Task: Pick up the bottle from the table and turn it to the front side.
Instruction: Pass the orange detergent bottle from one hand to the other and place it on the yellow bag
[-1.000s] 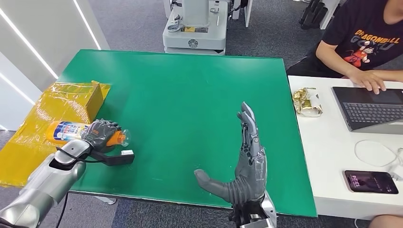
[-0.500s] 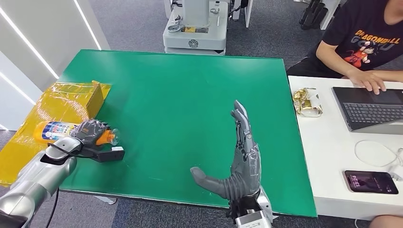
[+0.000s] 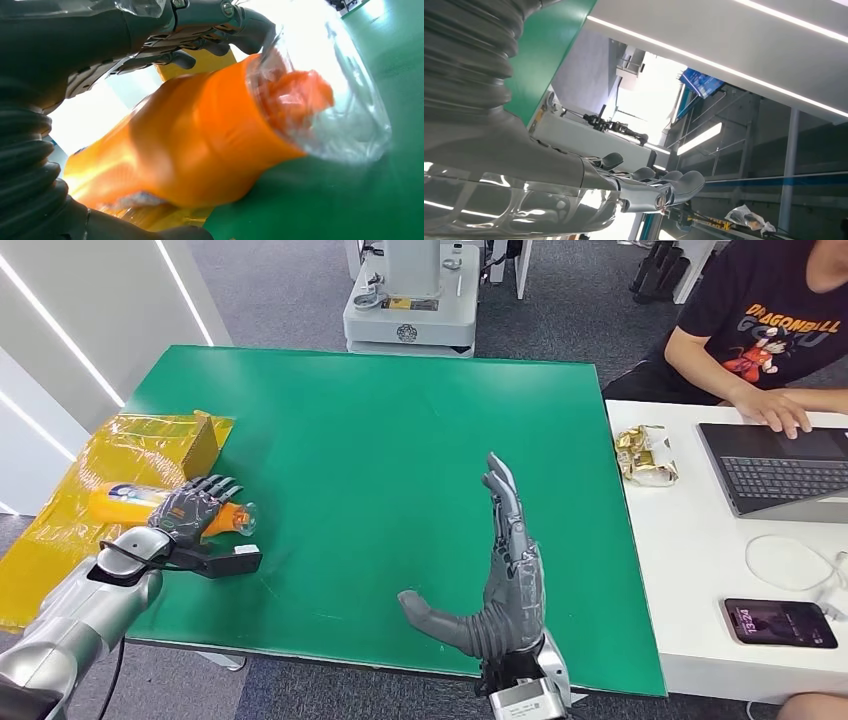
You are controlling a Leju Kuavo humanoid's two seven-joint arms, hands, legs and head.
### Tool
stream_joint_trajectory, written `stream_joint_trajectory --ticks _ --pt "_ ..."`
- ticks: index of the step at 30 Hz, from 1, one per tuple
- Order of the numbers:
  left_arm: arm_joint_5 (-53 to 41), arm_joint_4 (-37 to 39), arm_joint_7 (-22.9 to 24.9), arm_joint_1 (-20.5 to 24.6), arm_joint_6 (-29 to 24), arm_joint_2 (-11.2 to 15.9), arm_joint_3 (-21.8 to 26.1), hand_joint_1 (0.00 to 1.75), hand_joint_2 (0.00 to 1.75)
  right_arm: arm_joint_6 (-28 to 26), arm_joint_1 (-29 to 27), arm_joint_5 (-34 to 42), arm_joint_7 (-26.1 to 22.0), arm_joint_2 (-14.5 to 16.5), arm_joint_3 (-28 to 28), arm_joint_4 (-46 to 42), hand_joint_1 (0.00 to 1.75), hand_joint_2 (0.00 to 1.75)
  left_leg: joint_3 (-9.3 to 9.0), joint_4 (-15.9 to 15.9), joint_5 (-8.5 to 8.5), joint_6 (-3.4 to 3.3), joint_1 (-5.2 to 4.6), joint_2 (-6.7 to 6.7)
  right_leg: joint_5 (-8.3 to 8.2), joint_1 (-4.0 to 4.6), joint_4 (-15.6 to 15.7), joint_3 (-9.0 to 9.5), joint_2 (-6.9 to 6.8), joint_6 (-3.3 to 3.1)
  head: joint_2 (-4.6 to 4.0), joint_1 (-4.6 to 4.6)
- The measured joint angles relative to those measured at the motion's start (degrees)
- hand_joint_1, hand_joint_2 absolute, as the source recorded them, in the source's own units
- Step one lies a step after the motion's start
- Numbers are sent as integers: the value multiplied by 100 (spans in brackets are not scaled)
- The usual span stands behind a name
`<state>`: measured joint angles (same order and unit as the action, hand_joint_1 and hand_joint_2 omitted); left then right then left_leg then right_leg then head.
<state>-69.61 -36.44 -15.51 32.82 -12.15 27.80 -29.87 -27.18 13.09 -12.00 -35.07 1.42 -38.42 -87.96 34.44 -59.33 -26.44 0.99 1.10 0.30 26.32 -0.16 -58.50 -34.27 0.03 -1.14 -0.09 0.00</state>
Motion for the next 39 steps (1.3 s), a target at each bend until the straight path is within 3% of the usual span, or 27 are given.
stream_joint_trajectory --ticks 13,23,33,39 --pt "96 35 72 -189 -538 7 115 0 175 17 47 -1 -46 0 0 71 0 175 -1 1 1 3 0 1 0 0 -7 -1 1 -1 0 0" --pt "3 -210 164 -554 -527 117 521 0 175 113 49 -43 -53 5 0 80 0 175 -6 5 1 3 -1 4 1 0 -7 1 4 -1 0 -1" --pt "-141 -1329 -6 -1579 -707 167 1465 0 175 271 47 -145 -42 32 22 80 0 175 -9 7 -3 9 -1 5 5 -1 -4 -5 6 -6 0 -1" --pt "420 -2498 -688 -2038 -1153 -160 1838 0 175 372 47 -225 -45 64 31 79 0 175 0 6 -3 9 -1 -3 4 -1 4 -4 -2 -6 0 0"
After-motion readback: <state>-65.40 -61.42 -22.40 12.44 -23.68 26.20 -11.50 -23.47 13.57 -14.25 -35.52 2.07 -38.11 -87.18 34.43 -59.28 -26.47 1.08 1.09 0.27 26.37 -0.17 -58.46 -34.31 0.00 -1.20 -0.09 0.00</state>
